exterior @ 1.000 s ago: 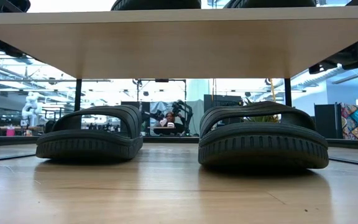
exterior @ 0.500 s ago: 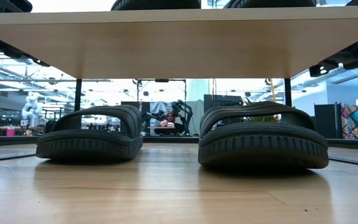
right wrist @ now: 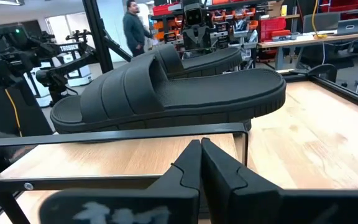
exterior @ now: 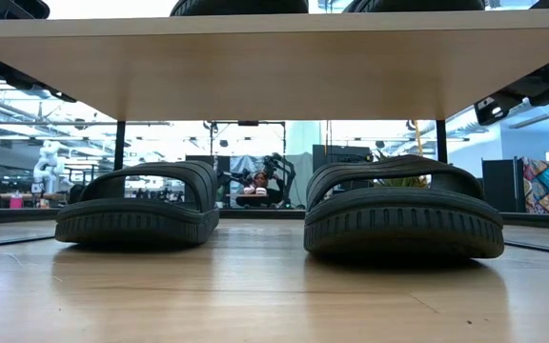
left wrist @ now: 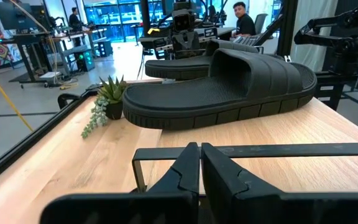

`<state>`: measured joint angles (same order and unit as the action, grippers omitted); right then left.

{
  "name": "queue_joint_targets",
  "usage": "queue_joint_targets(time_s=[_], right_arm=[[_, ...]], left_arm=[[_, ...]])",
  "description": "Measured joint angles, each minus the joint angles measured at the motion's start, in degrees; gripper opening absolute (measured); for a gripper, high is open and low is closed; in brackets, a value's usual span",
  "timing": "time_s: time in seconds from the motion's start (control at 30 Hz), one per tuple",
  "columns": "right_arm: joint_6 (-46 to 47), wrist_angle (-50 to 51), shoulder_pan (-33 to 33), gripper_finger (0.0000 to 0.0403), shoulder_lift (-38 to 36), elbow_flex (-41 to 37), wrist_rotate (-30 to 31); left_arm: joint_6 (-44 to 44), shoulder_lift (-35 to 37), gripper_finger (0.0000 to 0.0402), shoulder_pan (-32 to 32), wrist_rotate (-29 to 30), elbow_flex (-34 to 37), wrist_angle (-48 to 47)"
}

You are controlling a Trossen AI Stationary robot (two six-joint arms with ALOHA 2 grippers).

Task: Pick and place slides into the shelf
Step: Return to Home Position

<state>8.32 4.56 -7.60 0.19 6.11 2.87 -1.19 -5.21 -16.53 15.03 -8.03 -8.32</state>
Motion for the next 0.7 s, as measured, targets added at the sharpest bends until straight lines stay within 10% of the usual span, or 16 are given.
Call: queue_joint_targets(time_s=[0.7], right_arm=[[0.0,0.0,0.0,0.0000,0.0,0.0,0.0]], left_arm=[[0.0,0.0,0.0002,0.0,0.0,0.0,0.0]])
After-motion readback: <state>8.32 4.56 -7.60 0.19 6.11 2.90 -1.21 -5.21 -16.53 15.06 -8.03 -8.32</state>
